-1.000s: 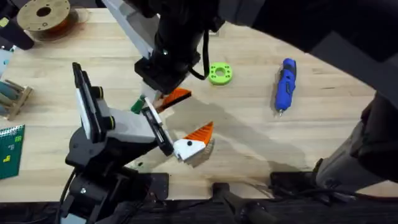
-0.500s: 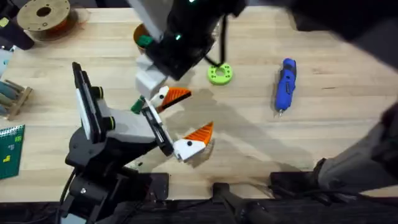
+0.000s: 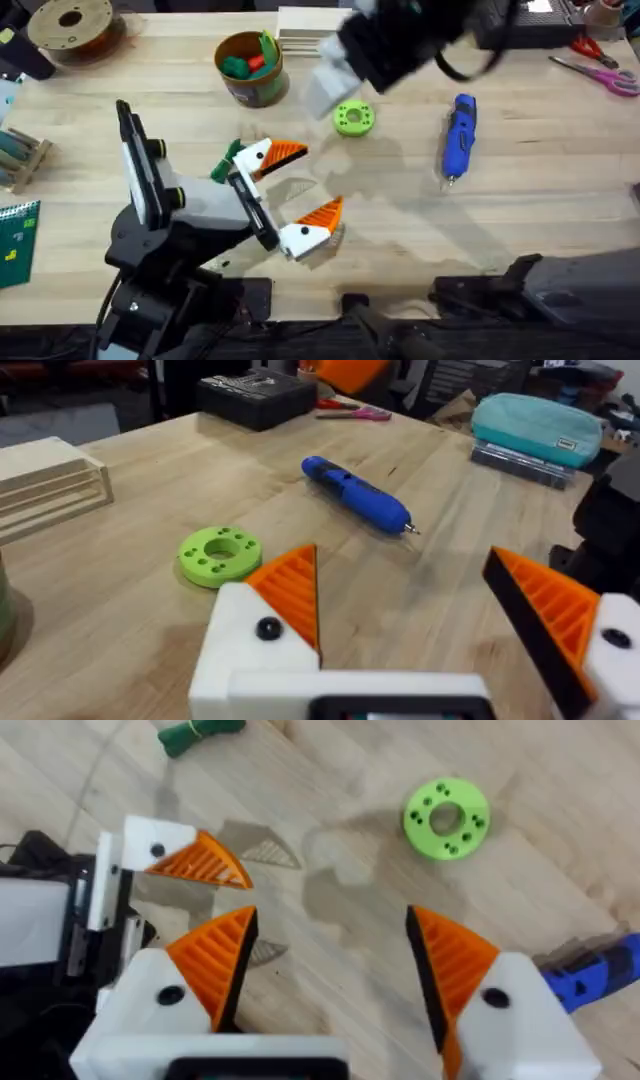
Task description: Pick up the gripper from the table and insert it into the empty holder that is missing its gripper. Then pick up a screw, insert it into the mounting hole, and use the screwdriver to tighten it. Finally, clean up the table by picking up the vegetable and placing it into the bucket.
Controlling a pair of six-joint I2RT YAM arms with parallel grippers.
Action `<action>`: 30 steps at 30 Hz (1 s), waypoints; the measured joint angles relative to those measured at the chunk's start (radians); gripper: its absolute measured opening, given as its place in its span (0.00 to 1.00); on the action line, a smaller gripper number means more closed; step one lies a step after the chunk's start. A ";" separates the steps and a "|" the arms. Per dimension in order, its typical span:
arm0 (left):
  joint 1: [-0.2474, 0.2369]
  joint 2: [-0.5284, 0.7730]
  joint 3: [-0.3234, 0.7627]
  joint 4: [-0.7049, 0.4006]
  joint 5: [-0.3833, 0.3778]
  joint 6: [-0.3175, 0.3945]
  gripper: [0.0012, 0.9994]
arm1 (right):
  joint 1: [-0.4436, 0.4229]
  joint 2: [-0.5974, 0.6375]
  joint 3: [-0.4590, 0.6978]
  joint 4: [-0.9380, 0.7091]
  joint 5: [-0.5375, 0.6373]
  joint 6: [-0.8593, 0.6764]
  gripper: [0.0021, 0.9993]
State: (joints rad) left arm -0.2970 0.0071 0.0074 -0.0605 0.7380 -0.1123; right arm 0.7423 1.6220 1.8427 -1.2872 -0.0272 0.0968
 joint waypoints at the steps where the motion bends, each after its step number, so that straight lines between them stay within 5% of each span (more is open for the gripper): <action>1: 0.000 0.000 0.000 0.000 0.000 0.000 0.99 | -0.008 -0.036 -0.057 0.027 -0.013 0.005 0.90; 6: 0.000 0.000 0.000 0.000 0.000 0.000 0.93 | -0.066 -0.244 -0.333 0.127 -0.099 0.038 0.90; 13: 0.000 0.000 0.000 0.000 0.001 0.005 0.48 | -0.100 -0.564 -0.613 0.167 -0.186 0.091 0.90; 17: 0.000 0.000 0.000 0.000 0.002 0.008 0.03 | -0.101 -0.720 -0.696 0.176 -0.208 0.119 0.90; 21: 0.000 0.000 0.000 0.000 0.002 0.007 0.00 | -0.136 -0.848 -0.740 0.175 -0.208 0.156 0.90; 27: 0.000 0.000 0.000 0.000 0.002 0.007 0.00 | -0.235 -0.836 -0.760 0.116 -0.116 0.212 0.90; 30: 0.000 0.000 0.000 0.000 0.002 0.007 0.00 | -0.377 -0.779 -0.760 0.135 0.010 0.222 0.90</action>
State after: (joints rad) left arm -0.2970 0.0071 0.0074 -0.0605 0.7403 -0.1051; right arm 0.3650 0.8432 1.0824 -1.1517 -0.0168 0.3183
